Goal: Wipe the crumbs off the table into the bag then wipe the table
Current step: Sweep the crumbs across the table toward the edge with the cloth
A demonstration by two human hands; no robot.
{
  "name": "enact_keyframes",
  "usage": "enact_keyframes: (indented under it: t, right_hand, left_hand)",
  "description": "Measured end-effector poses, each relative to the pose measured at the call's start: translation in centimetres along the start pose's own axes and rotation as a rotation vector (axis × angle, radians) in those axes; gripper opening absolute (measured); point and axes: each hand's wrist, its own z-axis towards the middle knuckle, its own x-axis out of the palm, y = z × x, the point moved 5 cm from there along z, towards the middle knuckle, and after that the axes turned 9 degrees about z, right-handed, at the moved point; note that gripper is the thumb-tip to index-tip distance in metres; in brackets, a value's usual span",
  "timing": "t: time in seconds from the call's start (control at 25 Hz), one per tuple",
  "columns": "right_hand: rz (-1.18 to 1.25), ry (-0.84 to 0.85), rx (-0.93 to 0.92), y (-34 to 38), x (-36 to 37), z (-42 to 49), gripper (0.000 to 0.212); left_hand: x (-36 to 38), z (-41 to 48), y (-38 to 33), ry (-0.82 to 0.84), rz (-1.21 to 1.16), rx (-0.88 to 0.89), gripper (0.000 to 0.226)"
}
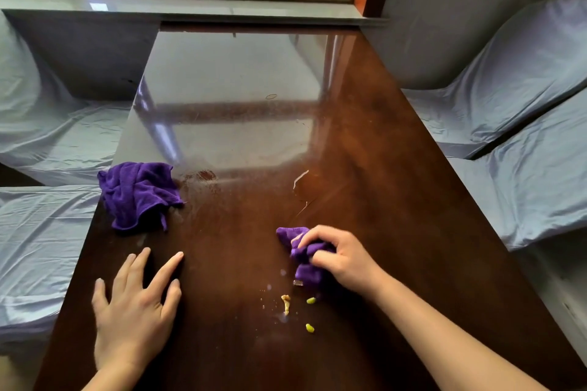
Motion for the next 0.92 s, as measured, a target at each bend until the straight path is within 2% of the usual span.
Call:
enact_keyframes:
  t: [0.08,0.16,0.32,0.44,0.52,0.64,0.68,0.76,0.84,0.92]
  right_hand:
    - [0.049,-0.132,0.009,0.7,-1.7,1.8,0.026]
    - [0.012,-0.174,0.055,1.0,-1.9,3.5,0.023]
    - [-0.220,0.029,0.017,1.0,2.4,2.9,0.025]
    - [-0.135,0.121,0.028,1.2,3.7,1.1,0.025]
    - [0.018,-0.022,0.010,1.5,1.2,0.3,0.028]
    - [0.157,-0.420,0.004,0.5,-6.1,-2.2,0.033]
    - [0.119,-0.505,0.055,-0.4,-8.4,-3.5,0.036]
    - [-0.167,-0.514,0.199,-2.2,-10.5,-5.8,0.051]
    - [-0.458,-0.414,0.160,-3.0,-8.8,-7.0,0.054]
    - [-0.530,-0.313,0.067,-2.5,-5.2,-7.4,0.056]
  left_hand:
    - [0.1,0.0,0.0,-0.002,0.020,0.004,0.055]
    - [0.1,-0.2,0.0,0.000,0.044,0.004,0.054]
    - [0.3,-0.1,0.2,-0.006,0.047,0.010,0.053]
    - [0.3,-0.2,0.1,-0.005,0.043,0.013,0.053]
    - [0.3,-0.2,0.1,-0.004,0.038,0.011,0.052]
    - [0.3,-0.1,0.2,0.007,0.018,0.002,0.051]
    - [0.3,-0.1,0.2,0.009,0.018,0.002,0.051]
    - [0.4,-0.2,0.2,0.004,0.026,0.009,0.051]
    - [0.4,-0.2,0.2,0.003,0.030,0.010,0.050]
    - [0.3,-0.2,0.1,0.001,0.020,0.010,0.050]
